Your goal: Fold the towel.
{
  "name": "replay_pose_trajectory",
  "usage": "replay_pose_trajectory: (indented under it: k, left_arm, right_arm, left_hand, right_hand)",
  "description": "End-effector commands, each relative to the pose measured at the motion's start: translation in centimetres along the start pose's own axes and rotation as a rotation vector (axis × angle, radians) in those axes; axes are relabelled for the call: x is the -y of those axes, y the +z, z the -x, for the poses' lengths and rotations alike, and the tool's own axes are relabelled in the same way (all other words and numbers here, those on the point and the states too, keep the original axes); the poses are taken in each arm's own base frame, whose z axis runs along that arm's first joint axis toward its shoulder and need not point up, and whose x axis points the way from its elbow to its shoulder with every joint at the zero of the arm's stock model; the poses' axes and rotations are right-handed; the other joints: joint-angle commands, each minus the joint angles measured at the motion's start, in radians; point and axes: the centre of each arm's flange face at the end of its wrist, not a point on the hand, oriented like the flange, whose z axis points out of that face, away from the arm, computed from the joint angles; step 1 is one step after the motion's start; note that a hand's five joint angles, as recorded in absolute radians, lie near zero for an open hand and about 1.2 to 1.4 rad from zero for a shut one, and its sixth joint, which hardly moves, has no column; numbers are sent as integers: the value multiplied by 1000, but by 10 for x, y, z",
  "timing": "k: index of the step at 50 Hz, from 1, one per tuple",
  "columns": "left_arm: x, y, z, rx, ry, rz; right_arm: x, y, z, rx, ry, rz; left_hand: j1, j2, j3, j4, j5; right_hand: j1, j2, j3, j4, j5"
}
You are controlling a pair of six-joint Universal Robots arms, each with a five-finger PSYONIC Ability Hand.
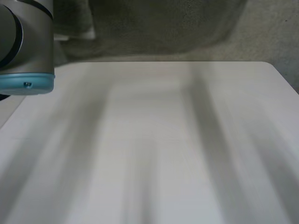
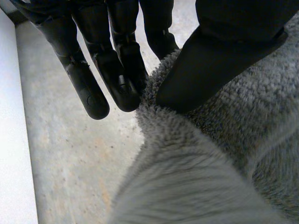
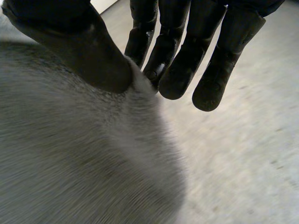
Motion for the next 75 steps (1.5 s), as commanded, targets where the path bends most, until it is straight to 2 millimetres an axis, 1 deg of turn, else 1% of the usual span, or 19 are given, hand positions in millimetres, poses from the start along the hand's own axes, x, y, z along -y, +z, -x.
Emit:
replay_pose_trajectory:
  k: [1,3,6,7,8,9,10,11,14,16,20,21,24,30,34,41,47,56,75]
  left_arm:
    - [-65,-49,-6,-93,55,268]
    - [-81,-64,-7,-127,65,327]
    - [-110,-95,-7,-199,77,439]
    - [-111,-95,-7,-199,77,440]
    - [-125,-110,-5,-232,81,490]
    - [-142,-128,-3,-268,84,550]
    - [-142,-128,-3,-269,84,550]
    - [-158,-147,-2,-307,83,611]
    - [-179,-182,-4,-387,67,700]
    - [-186,-196,-4,-419,61,736]
    - [-196,-218,1,-480,105,791]
    - [-196,-218,1,-481,105,791]
    - [-196,-217,9,-488,175,783]
    - [-187,-193,24,-449,254,710]
    - [-182,-181,25,-433,254,674]
    - [-178,-173,26,-417,253,651]
    - [-178,-174,26,-400,212,661]
    - [-172,-170,28,-355,116,662]
    - [-153,-167,31,-312,0,673]
  right_arm:
    - [-57,-45,56,226,-97,301]
    - [-90,-69,68,301,-164,426]
    - [-110,-84,73,338,-192,493]
    - [-131,-100,81,378,-207,566]
    - [-149,-115,87,415,-216,632]
    - [-149,-115,87,415,-216,632]
    - [-167,-130,93,447,-213,697]
    - [-185,-145,99,477,-207,757]
    - [-202,-160,105,503,-205,809]
    - [-228,-185,114,548,-202,891]
    - [-240,-198,117,564,-198,930]
    - [-239,-198,117,557,-197,923]
    - [-230,-188,114,510,-182,865]
    - [-196,-164,99,361,-40,707]
    - [-191,-165,96,330,15,689]
    - [-207,-172,80,281,33,748]
    - [-236,-181,69,233,64,846]
    - [-259,-197,90,309,259,924]
    - [-286,-191,108,331,252,937]
  left_hand:
    - [210,181,180,178,193]
    - [210,181,180,178,193]
    - [210,181,180,178,193]
    - [210,181,180,178,193]
    - [210,181,180,178,193]
    - [210,181,180,178,193]
    - [210,181,180,178,193]
    - [210,181,180,178,193]
    - [210,181,180,178,193]
    - [210,181,180,178,193]
    - [169,140,139,138,153]
    - [169,140,139,137,153]
    - [134,105,104,102,118]
    - [37,8,7,6,21]
    - [28,-1,-2,-4,12]
    - [34,5,4,2,18]
    - [46,17,15,14,29]
    - [49,19,18,17,32]
    - [58,28,27,26,41]
  right_hand:
    - [61,70,61,59,60]
    - [61,70,61,59,60]
    - [61,70,61,59,60]
    - [61,70,61,59,60]
    - [61,70,61,59,60]
    - [61,70,61,59,60]
    - [61,70,61,59,60]
    - [61,70,61,59,60]
    - [61,70,61,59,60]
    - [30,39,30,28,29]
    - [-199,-190,-199,-201,-200]
    - [-435,-425,-435,-436,-435]
    - [-700,-691,-700,-702,-701]
    - [-927,-918,-927,-929,-928]
    - [-968,-959,-968,-970,-969]
    - [-986,-977,-986,-988,-987]
    - [-960,-950,-960,-961,-960]
    - [-951,-942,-951,-953,-951]
    - [-839,-830,-839,-841,-840]
